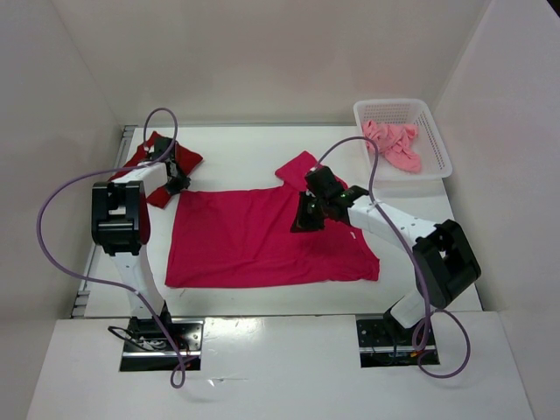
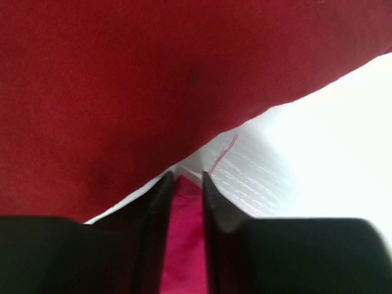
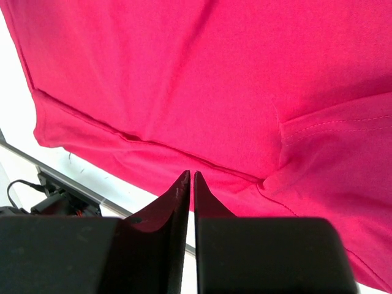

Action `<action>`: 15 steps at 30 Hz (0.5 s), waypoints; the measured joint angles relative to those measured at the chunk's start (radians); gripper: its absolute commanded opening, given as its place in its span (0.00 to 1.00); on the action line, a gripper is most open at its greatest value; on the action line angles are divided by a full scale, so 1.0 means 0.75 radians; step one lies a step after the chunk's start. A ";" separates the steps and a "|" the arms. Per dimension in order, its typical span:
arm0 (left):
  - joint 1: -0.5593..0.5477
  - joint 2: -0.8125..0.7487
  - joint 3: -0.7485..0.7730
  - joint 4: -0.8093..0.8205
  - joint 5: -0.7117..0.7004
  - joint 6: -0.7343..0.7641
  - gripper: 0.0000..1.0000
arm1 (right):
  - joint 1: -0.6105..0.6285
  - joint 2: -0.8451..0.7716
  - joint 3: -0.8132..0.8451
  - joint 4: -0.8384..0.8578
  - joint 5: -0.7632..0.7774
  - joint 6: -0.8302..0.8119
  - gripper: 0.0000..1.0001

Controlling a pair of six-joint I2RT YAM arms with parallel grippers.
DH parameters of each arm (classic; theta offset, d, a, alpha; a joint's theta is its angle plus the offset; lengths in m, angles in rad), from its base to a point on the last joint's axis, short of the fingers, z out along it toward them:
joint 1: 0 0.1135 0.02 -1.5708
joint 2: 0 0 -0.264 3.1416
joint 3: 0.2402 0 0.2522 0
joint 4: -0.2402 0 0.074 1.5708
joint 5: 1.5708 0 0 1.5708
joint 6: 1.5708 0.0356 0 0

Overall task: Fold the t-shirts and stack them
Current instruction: Grap the side of the flattened tshirt furthest away from the robot with both arms

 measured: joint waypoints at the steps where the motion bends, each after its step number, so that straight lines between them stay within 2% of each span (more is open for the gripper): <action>1: 0.000 0.000 -0.001 0.003 0.000 0.005 0.23 | -0.005 -0.001 -0.001 0.000 0.000 0.000 0.15; 5: 0.000 0.000 -0.006 0.012 -0.004 0.021 0.10 | -0.068 -0.001 0.000 0.001 -0.006 0.001 0.27; 9: 0.000 -0.002 -0.014 0.017 -0.007 0.020 0.02 | -0.196 0.001 0.027 0.003 -0.002 -0.008 0.39; 15: 0.000 -0.067 -0.070 0.019 -0.014 0.021 0.00 | -0.321 0.174 0.311 0.068 0.146 -0.050 0.42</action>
